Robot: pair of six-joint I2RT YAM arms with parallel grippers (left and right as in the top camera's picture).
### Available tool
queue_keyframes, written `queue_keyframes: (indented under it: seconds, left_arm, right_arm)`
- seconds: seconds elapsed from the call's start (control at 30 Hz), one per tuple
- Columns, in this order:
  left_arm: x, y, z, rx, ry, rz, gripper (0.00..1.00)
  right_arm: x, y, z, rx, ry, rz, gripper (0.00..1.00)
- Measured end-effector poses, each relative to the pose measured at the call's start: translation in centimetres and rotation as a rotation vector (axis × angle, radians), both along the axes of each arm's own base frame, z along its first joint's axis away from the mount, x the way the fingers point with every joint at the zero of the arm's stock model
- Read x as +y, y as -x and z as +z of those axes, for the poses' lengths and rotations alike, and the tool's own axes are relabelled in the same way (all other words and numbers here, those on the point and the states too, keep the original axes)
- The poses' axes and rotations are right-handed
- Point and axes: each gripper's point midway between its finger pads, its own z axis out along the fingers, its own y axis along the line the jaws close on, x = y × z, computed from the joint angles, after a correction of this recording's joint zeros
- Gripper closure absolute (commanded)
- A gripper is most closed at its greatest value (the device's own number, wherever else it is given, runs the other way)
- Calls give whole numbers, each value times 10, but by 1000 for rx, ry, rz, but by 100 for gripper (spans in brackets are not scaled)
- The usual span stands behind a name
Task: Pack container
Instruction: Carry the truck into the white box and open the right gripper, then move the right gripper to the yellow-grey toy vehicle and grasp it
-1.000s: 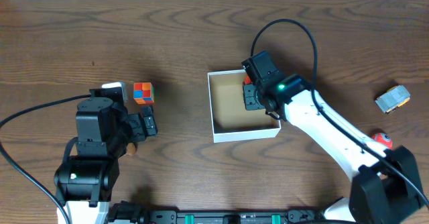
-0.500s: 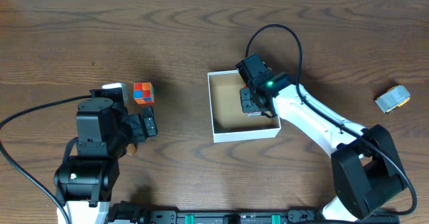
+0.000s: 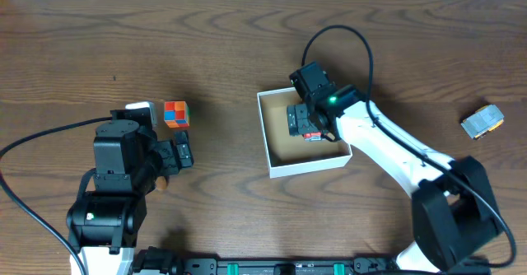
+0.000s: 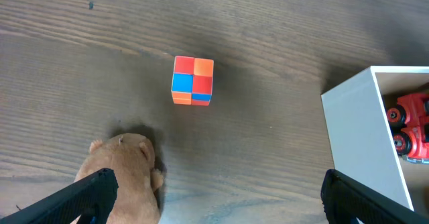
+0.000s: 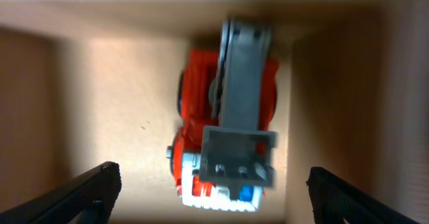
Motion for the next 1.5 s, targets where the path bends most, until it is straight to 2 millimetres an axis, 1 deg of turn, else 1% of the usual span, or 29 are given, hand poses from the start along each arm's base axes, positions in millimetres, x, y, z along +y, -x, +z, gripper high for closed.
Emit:
queue_keyframes:
  seconds: [0.03,0.1,0.2,0.23,0.27,0.3,0.33,0.37,0.4,0.43,0.47,0.53,0.6,0.63,0.67,0.7,0.73,0.77,0.9,0.97,1.03,1.13,1.27,1.4,1.5]
  left_arm:
    - [0,0,0,0,0,0,2]
    - [0,0,0,1,0,0,2]
    - [0,0,0,0,0,0,2]
    - [0,0,0,1,0,0,2]
    - [0,0,0,1,0,0,2]
    - [0,0,0,1,0,0,2]
    - [0,0,0,2,0,0,2]
    - [0,0,0,2,0,0,2]
    - [0,0,0,1,0,0,2]
    - [0,0,0,2,0,0,2]
    - [0,0,0,2,0,0,2]
    - [0,0,0,3,0,0,2]
    - [0,0,-1,5,0,0,2]
    - [0,0,-2,10,0,0,2]
    - [0,-1,-3,13,-1,0,2]
    - [0,-1,-4,19,-1,0,2]
    - [0,-1,-6,26,-1,0,2]
    - [0,-2,-8,35,-2,0,2]
    - [0,-4,-15,67,-3,0,2]
    - [0,-5,-19,80,-4,0,2]
    - [0,-6,-21,92,-5,0,2]
    - [0,-6,-23,99,-5,0,2]
    - [0,-6,-23,99,-5,0,2]
    - [0,-6,-23,99,-5,0,2]
    - [0,-6,-23,99,-5,0,2]
  right_arm:
    - [0,-2,10,-21,-4,2,1]
    - [1,-9,36,-84,-20,8,1]
    - [-2,-19,88,-213,-65,-2,1]
    - [-7,-21,107,-260,-82,-18,1]
    - [-13,-22,122,-292,-96,-38,1]
    - [-25,-22,137,-321,-112,-78,1]
    - [-44,-20,151,-345,-121,-144,1]
    - [-58,-19,158,-352,-124,-191,1]
    - [-83,-16,163,-350,-128,-277,1]
    - [-112,-14,167,-350,-122,-377,1]
    - [-138,-12,168,-349,-114,-466,1]
    - [-192,-7,164,-330,-97,-649,1]
    - [-234,-1,157,-307,-84,-792,1]
    - [-261,4,152,-292,-78,-876,1]
    - [-275,7,150,-286,-76,-924,1]
    - [-298,12,144,-275,-76,-998,1]
    - [-309,14,142,-271,-76,-1032,1]
    - [-325,17,137,-261,-82,-1083,1]
    - [-365,27,117,-219,-92,-1205,1]
    - [-380,29,104,-188,-92,-1246,1]
    - [-389,29,90,-155,-89,-1261,1]
    - [-396,25,66,-99,-86,-1265,1]
    - [-400,14,33,-36,-77,-1244,1]
    - [-404,6,5,8,-73,-1223,1]
    - [-403,5,-12,47,-71,-1216,1]
